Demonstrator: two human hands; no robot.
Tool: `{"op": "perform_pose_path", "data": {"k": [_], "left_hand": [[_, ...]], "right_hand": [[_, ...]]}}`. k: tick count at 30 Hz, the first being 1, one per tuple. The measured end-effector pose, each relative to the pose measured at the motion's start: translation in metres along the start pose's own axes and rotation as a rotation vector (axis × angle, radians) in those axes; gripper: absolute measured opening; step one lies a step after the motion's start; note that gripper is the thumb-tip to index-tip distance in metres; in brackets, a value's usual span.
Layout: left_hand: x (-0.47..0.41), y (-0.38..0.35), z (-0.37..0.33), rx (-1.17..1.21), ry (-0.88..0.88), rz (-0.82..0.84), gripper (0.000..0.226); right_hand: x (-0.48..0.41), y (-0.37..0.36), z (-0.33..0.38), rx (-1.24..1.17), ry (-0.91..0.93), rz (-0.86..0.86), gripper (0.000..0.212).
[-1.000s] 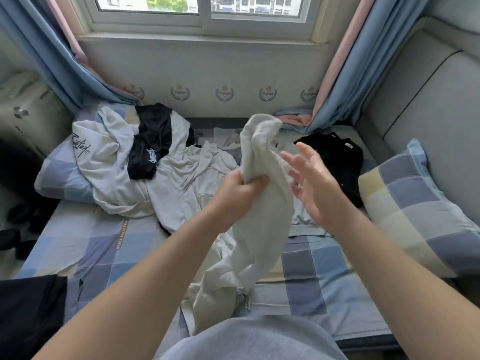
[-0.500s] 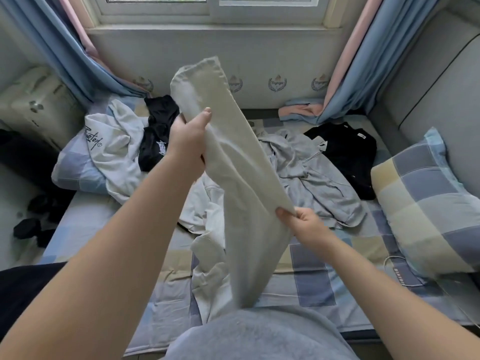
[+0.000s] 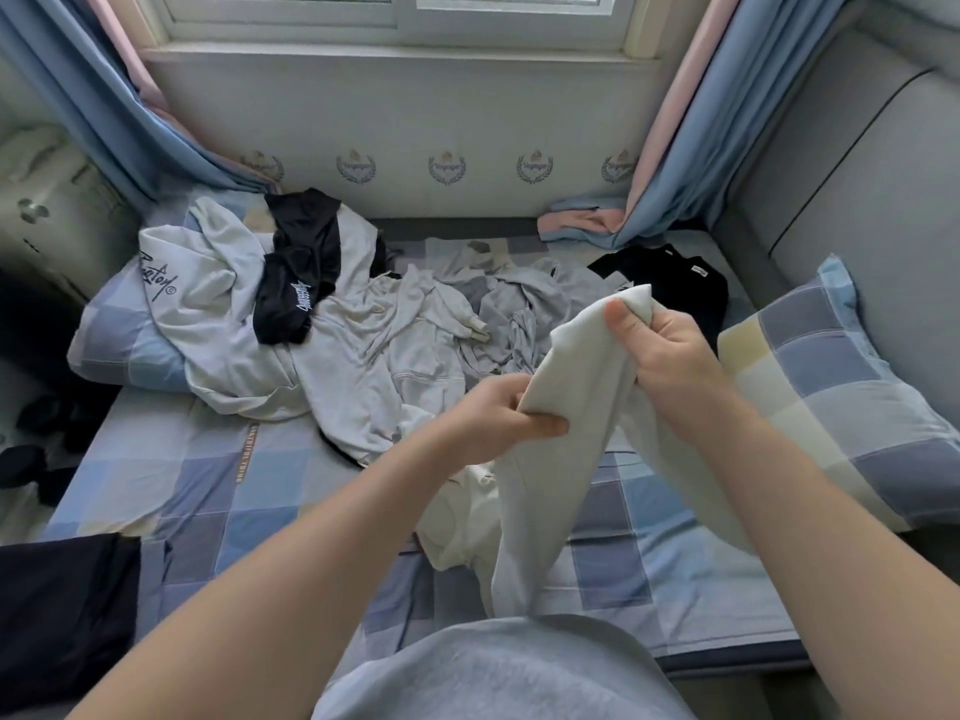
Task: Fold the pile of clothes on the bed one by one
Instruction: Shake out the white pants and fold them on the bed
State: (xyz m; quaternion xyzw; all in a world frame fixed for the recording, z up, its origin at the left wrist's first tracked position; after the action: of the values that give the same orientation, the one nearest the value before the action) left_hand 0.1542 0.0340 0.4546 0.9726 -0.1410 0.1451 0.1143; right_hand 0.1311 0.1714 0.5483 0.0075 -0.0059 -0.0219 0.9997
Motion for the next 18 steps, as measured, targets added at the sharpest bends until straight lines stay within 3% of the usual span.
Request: {"op": "perform_pose_path", "data": {"k": [6,12,18], "left_hand": [[0.002,-0.003,0.045,-0.185,0.281,0.137,0.053],[-0.014,0.057,0.039,0.039,0.164,-0.243,0.017],[-0.009,0.125,-0.007,-0.058,-0.116,-0.600,0.035]], "right_hand": [[-0.002,0.010,-0.003,0.092,0.011,-0.026,0.027],[-0.005,0.015,-0.008,0.106,0.014,-0.014,0.029],[-0.026,0.036,-0.021,0.234,-0.023,-0.169,0.023]]}}
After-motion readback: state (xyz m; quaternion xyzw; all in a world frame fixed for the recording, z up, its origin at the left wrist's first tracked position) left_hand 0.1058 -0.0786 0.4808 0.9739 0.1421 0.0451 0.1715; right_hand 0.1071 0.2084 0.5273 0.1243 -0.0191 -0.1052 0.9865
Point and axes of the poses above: each hand's wrist, its own x-axis away from the middle knuckle, its own y-axis out of the back of the hand, z = x × y, the point moved 10 cm from there along -x, towards the middle knuckle, and after that the axes turned 9 degrees about -z, right-handed, at the moved point
